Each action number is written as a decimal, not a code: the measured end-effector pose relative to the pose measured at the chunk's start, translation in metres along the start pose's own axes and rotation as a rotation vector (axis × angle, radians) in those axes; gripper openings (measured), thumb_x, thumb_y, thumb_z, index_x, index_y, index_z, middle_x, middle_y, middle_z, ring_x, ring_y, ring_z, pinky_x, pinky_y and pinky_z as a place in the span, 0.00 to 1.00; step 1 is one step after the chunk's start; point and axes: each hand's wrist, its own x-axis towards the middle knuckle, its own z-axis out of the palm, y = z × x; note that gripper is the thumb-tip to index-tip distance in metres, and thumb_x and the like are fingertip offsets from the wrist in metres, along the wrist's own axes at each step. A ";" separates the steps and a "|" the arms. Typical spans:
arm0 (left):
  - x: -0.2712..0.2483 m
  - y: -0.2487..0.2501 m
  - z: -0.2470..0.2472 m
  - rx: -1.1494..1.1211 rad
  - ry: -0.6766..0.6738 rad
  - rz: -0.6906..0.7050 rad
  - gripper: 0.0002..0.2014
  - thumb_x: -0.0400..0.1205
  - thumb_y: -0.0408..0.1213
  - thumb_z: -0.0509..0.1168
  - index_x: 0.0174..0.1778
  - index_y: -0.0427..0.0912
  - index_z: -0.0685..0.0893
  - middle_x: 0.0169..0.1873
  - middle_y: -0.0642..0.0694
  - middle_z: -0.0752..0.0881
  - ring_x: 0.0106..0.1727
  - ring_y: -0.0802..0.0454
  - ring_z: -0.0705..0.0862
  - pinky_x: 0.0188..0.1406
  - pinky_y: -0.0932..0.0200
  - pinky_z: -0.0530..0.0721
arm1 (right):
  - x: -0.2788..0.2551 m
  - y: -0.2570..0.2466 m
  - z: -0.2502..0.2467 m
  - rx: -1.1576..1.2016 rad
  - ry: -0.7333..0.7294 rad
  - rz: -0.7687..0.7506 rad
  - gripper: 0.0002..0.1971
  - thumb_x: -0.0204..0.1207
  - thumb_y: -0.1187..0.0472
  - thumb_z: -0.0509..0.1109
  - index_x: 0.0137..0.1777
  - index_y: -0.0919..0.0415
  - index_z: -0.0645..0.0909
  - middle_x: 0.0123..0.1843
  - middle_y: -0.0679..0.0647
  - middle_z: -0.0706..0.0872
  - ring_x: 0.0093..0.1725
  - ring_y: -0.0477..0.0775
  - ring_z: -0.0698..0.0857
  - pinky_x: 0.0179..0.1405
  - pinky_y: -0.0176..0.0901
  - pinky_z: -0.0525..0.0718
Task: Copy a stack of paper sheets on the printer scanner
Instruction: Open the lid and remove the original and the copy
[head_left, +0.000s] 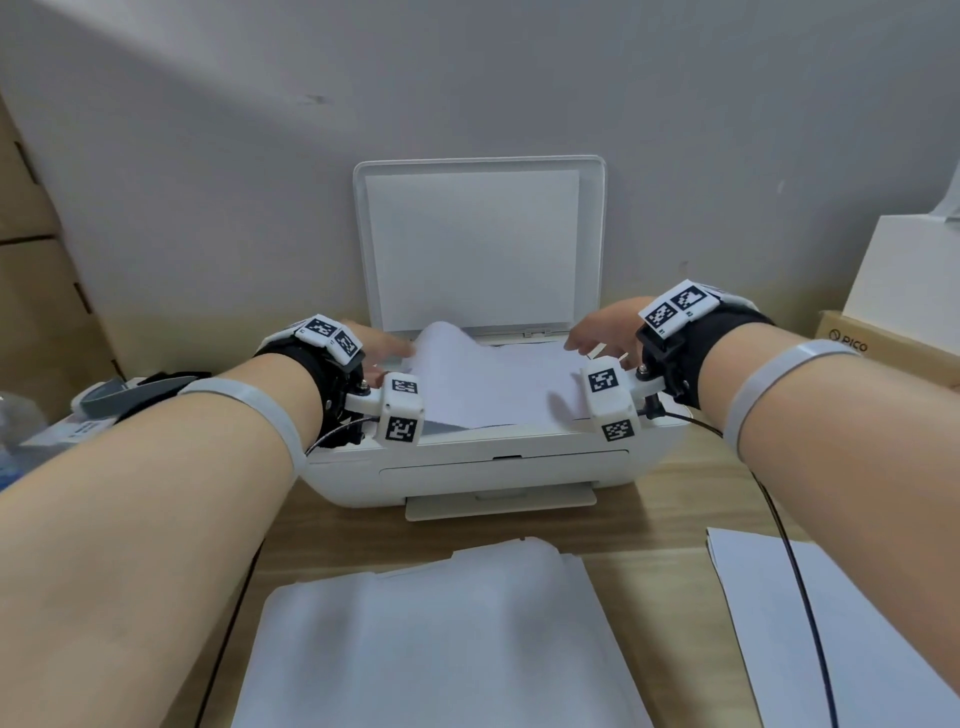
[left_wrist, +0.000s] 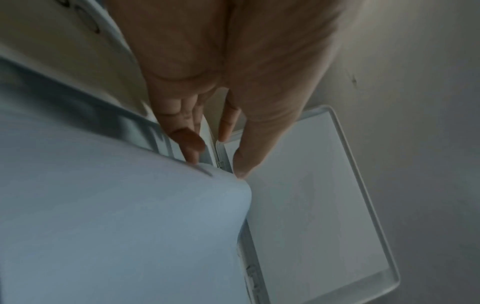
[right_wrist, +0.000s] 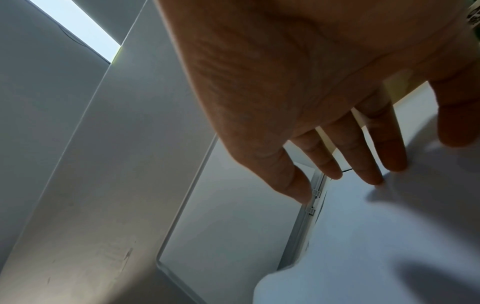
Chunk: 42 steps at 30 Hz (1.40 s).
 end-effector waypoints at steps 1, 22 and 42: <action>-0.002 -0.001 0.000 -0.007 -0.016 -0.022 0.22 0.77 0.43 0.75 0.61 0.40 0.76 0.43 0.39 0.85 0.22 0.49 0.87 0.19 0.57 0.84 | -0.002 0.001 0.000 -0.001 -0.003 0.002 0.16 0.83 0.53 0.66 0.66 0.61 0.79 0.57 0.50 0.82 0.36 0.46 0.77 0.31 0.40 0.74; -0.037 0.017 0.027 -0.288 -0.257 0.107 0.53 0.52 0.59 0.85 0.72 0.44 0.74 0.67 0.39 0.77 0.60 0.38 0.87 0.63 0.38 0.83 | -0.003 0.008 0.005 0.140 -0.045 0.017 0.22 0.77 0.43 0.69 0.66 0.53 0.77 0.50 0.53 0.88 0.48 0.56 0.88 0.39 0.43 0.83; -0.072 0.030 0.083 0.428 -0.183 0.560 0.42 0.70 0.48 0.78 0.80 0.61 0.66 0.63 0.50 0.82 0.63 0.48 0.83 0.64 0.56 0.79 | -0.060 0.048 -0.014 0.694 -0.183 -0.116 0.31 0.79 0.37 0.65 0.71 0.60 0.75 0.55 0.62 0.84 0.51 0.62 0.85 0.55 0.59 0.85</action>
